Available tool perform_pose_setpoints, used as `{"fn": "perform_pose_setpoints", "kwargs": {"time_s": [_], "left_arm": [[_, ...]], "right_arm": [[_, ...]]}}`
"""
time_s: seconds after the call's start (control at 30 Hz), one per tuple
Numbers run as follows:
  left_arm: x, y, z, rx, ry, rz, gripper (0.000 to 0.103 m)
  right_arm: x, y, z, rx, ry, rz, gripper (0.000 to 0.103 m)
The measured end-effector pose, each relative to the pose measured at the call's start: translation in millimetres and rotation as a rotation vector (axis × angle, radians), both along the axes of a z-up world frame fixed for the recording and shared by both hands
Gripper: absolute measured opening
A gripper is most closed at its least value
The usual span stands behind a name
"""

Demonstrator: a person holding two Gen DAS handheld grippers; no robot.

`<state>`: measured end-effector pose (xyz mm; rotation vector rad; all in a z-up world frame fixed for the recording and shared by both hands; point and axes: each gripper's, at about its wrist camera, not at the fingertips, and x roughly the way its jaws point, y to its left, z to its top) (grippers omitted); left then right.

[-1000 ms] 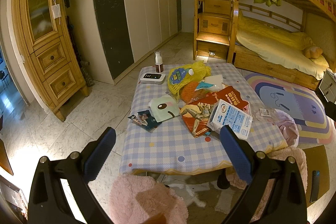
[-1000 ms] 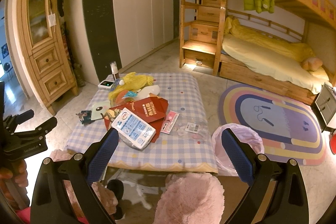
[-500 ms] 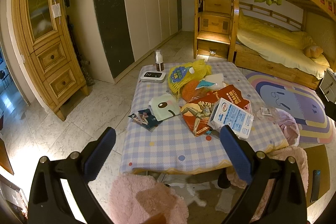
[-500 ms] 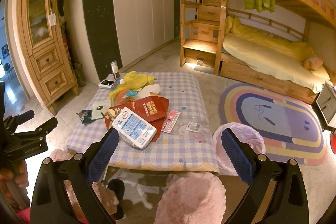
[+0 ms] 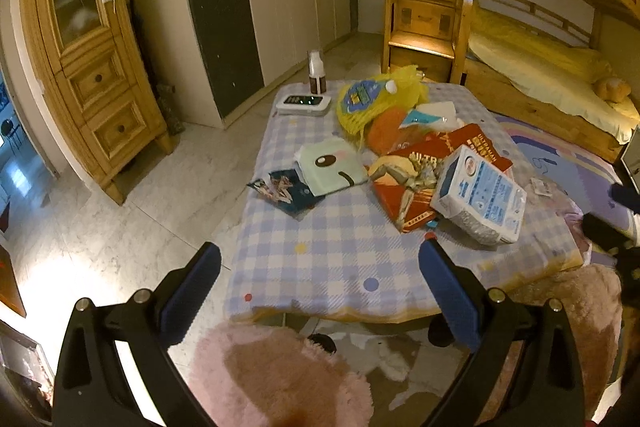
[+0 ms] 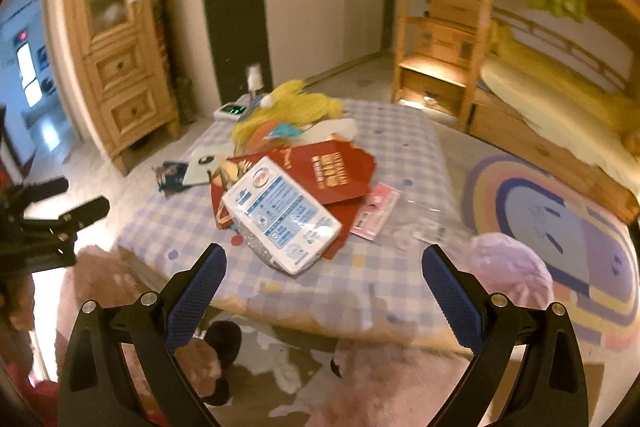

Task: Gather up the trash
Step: 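Grasp the white milk carton with the right tool while the left tool grasps a dark snack wrapper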

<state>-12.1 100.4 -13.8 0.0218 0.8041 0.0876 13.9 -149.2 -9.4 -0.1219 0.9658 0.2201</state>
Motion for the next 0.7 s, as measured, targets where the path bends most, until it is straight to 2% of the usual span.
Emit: {"fn": "perform_pose_setpoints", "kwargs": {"time_s": [0.03,0.07,0.13,0.33,0.57,0.7], "left_arm": [[1.3,2.6,-3.7,-0.01,0.008,0.001,0.096],[2.7,4.4,-6.6,-0.019,0.014,0.002,0.096],[6.4,3.7,-10.5,-0.03,0.017,-0.017,0.096],[17.8,1.5,-21.5,-0.014,0.037,-0.02,0.096],[33.2,8.9,-32.2,-0.032,0.069,0.005,0.096],[40.0,10.9,-35.8,-0.029,0.074,0.014,0.096]], "right_arm": [[2.4,4.1,-0.2,0.055,-0.023,0.032,0.097],[9.4,6.3,-8.6,0.062,0.002,0.057,0.097],[16.1,10.1,-14.2,0.101,-0.05,0.098,0.097],[41.2,26.3,-42.0,-0.012,-0.101,0.248,0.097],[64.2,40.8,-61.9,-0.133,-0.121,0.315,0.097],[69.9,47.4,-67.4,-0.144,-0.112,0.353,0.097]]}}
